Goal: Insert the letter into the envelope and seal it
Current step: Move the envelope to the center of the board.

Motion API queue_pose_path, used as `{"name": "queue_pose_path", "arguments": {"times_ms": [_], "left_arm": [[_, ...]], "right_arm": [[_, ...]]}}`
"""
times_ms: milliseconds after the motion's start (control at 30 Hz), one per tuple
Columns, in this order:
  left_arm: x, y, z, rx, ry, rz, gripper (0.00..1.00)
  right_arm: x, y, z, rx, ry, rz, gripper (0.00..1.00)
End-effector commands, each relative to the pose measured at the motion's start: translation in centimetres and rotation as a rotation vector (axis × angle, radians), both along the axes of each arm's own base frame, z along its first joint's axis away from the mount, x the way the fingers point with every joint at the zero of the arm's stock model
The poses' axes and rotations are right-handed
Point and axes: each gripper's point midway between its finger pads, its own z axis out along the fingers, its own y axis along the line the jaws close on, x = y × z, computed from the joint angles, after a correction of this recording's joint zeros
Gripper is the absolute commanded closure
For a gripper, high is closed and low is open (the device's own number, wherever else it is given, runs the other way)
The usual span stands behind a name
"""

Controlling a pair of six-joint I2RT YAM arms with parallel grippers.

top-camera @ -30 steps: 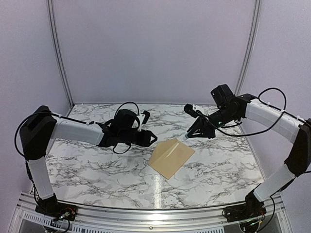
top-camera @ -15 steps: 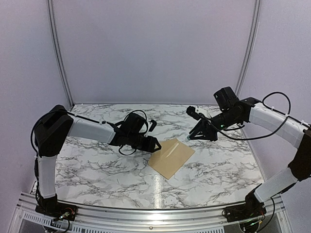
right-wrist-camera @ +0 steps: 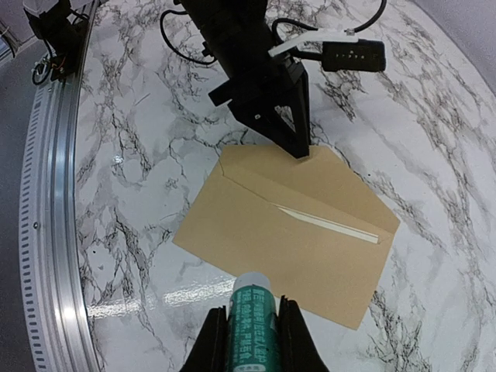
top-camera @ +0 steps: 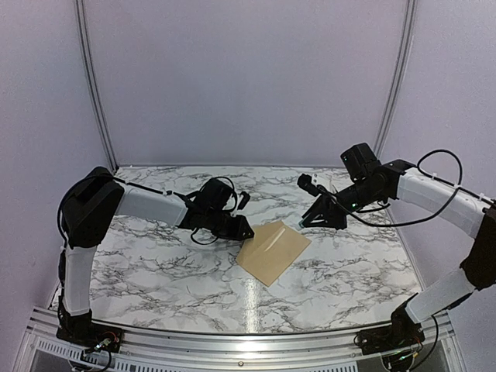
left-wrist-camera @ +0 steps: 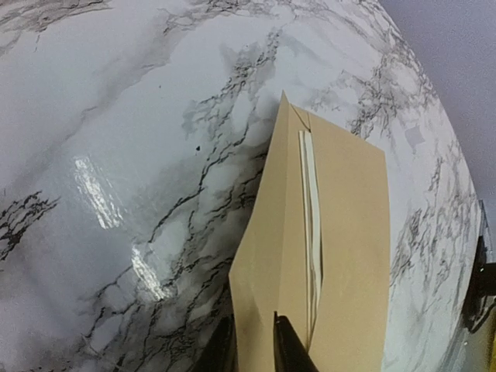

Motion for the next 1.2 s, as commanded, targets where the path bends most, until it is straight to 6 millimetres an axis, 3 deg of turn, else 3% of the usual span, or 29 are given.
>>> {"name": "queue_pose_path", "arguments": {"times_ms": [0,300,567,767,1000,1167], "left_arm": [[-0.7,-0.7,-0.3,-0.034,0.055,-0.044,0.91],[-1.3,-0.1,1.0,-0.063,0.081,0.003,0.99],[-3.1,2.0,5.4,-0.219,0.042,0.265,1.00],[-6.0,3.2,5.0,-0.386,0.096,0.510,1.00],[-10.0,2.7,4.3,-0.489,0.162,0.613,1.00],[-11.0,4.6,5.0,-0.453,0.134,0.608,0.69]], "right_arm": [[0.1,0.1,1.4,0.034,-0.033,-0.006,0.96],[0.1,0.2,1.5,0.043,-0.030,-0.001,0.96],[0.3,0.4,1.4,0.046,-0.023,0.002,0.96],[0.7,0.6,1.3,0.039,-0.018,0.007,0.96],[0.5,0.5,1.1,0.039,-0.012,0.011,0.96],[0.5,0.4,0.8,0.019,-0.016,0.012,0.96]]}}
